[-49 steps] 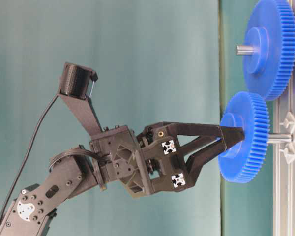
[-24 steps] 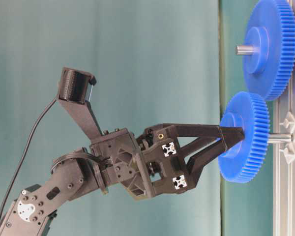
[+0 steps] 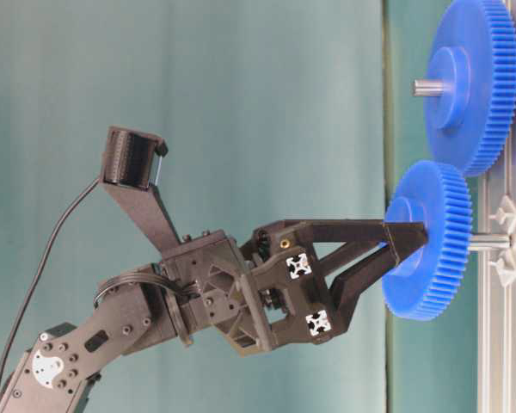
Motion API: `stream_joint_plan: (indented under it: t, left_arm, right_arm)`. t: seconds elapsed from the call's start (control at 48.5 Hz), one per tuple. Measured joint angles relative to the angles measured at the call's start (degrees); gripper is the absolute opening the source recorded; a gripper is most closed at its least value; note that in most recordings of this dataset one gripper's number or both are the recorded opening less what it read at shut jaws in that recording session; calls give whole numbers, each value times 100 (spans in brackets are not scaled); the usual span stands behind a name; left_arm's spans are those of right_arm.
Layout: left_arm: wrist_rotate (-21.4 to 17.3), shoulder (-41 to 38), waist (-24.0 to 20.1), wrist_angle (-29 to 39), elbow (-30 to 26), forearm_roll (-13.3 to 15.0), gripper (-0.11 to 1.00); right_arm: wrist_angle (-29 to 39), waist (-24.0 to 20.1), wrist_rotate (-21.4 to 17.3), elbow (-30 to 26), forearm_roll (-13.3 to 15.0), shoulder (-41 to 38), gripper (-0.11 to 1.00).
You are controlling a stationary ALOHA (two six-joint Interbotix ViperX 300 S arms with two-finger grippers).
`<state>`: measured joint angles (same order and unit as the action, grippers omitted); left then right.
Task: Find the location of the shaft and insert the small gear.
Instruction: 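Align the gear's bore with the shaft and push it on, then open the left gripper and release the seated gear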
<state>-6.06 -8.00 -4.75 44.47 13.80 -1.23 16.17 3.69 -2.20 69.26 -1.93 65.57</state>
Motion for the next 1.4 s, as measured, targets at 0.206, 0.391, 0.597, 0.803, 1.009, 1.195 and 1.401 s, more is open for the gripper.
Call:
stream_joint_plan:
  t: [0.206, 0.391, 0.597, 0.803, 1.009, 1.195, 1.401]
  left_arm:
    - [-9, 9, 0, 114, 0, 0, 73]
    - [-35, 53, 0, 211, 26, 0, 73]
    - [-35, 105, -9, 220, 97, 0, 73]
    - [-44, 97, -9, 123, 53, 0, 73]
    - [-44, 88, -9, 53, -158, 0, 73]
    - [-79, 105, -62, 53, -360, -9, 73]
    - [-70, 246, -141, 44, -334, 0, 72]
  right_arm:
    - [0, -9, 0, 0, 0, -9, 8]
    - [-9, -9, 0, 0, 9, -9, 8]
    - [0, -9, 0, 0, 0, -9, 8]
    - [0, 0, 0, 0, 9, -9, 8]
    - [-9, 0, 0, 0, 9, -9, 8]
    - [0, 0, 9, 0, 9, -9, 8]
    - [-9, 0, 0, 0, 9, -9, 8]
